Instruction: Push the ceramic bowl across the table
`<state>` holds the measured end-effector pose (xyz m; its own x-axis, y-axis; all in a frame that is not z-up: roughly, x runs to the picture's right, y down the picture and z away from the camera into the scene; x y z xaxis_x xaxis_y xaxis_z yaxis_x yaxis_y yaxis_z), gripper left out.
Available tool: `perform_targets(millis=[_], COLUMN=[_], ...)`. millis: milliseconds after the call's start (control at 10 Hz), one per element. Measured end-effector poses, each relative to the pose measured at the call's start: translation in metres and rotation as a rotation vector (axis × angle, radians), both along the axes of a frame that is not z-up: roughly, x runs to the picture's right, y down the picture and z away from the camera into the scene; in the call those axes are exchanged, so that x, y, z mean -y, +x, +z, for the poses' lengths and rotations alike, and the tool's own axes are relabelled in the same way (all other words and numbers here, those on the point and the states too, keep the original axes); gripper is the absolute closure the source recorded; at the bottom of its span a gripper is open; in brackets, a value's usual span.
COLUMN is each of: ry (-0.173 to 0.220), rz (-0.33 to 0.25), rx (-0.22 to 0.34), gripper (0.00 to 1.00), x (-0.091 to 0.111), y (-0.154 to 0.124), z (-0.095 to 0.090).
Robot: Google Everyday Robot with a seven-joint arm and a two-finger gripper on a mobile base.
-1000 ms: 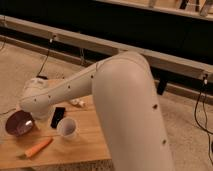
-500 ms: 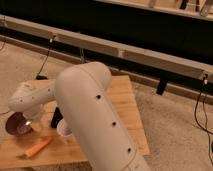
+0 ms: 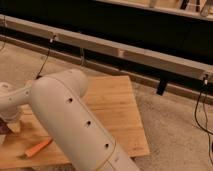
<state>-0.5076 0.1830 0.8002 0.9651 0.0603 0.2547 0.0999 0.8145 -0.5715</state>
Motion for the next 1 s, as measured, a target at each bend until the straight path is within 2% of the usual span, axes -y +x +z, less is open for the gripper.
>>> perform_targets(millis=[100,200,300,500,600,700,1000], ry=[-0.005,-0.012,-0.015,-0.019,-0.021,-0.015,0.031], rz=[0.03,0.038,0.039,0.056,0.08,0.12,0.194], rx=[0.064,0.09,0.096,0.07,0.046,0.001,-0.143], gripper=[0.35,0.35,0.35,0.35,0.35,0.35,0.35], x=[-0.001,-0.005,-0.007,-0.005,0.002,0.018,0.061], y=[-0.026,-0.036,-0.037,-0.017,-0.003,0.018,0.077], z=[-0.014,-0.021,-0.022,-0.017,-0.017,-0.021,-0.035])
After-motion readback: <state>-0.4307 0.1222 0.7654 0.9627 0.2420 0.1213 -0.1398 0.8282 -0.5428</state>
